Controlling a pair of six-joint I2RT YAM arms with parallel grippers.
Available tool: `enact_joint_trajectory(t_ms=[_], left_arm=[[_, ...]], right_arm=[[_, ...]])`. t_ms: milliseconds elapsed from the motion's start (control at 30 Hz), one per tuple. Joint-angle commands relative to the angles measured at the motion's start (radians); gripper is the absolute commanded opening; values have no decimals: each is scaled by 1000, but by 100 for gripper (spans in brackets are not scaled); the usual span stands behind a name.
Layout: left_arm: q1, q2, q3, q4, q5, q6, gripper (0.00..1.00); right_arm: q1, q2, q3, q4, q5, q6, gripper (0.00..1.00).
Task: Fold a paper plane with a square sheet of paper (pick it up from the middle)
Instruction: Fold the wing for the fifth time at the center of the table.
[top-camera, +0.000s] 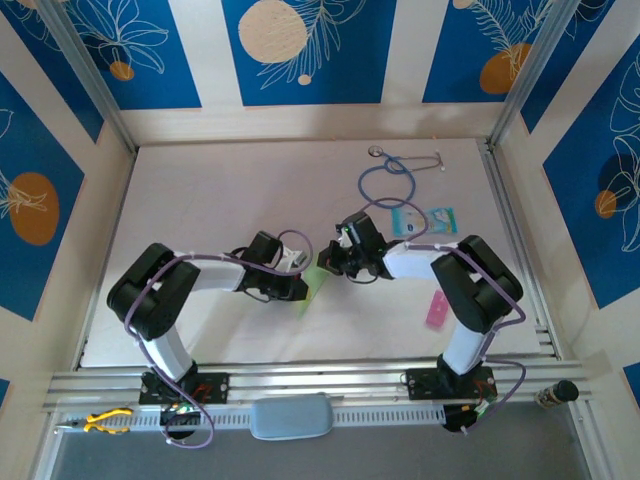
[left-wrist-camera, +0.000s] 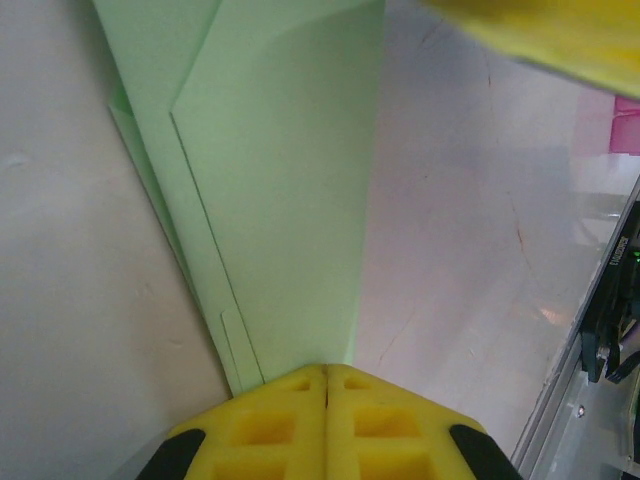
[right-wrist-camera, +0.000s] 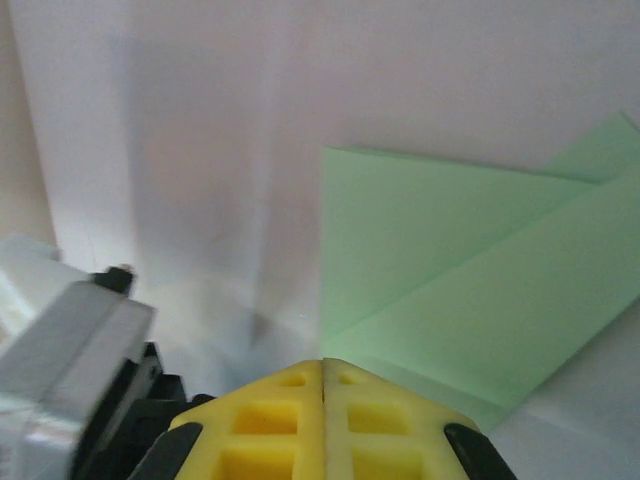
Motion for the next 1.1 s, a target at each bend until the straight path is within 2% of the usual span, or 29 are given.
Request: enact_joint_trajectory(t_ms=[0, 300, 633, 867, 1067], left_arm=[[-14, 8, -35, -118, -40, -3, 0], [-14, 1, -17, -127, -30, -8, 0], [-14, -126, 109, -217, -32, -67, 4], [-44, -56, 179, -189, 6, -104, 5], [-80, 24, 233, -209, -45, -113, 5]], right_arm=[[7, 26, -31, 15, 2, 27, 1], [-9, 80, -84, 31, 34, 49, 1], [-7, 77, -78, -16, 60, 44, 0], [-5, 81, -67, -20, 53, 47, 0], [-5, 80, -65, -21, 51, 54, 0]])
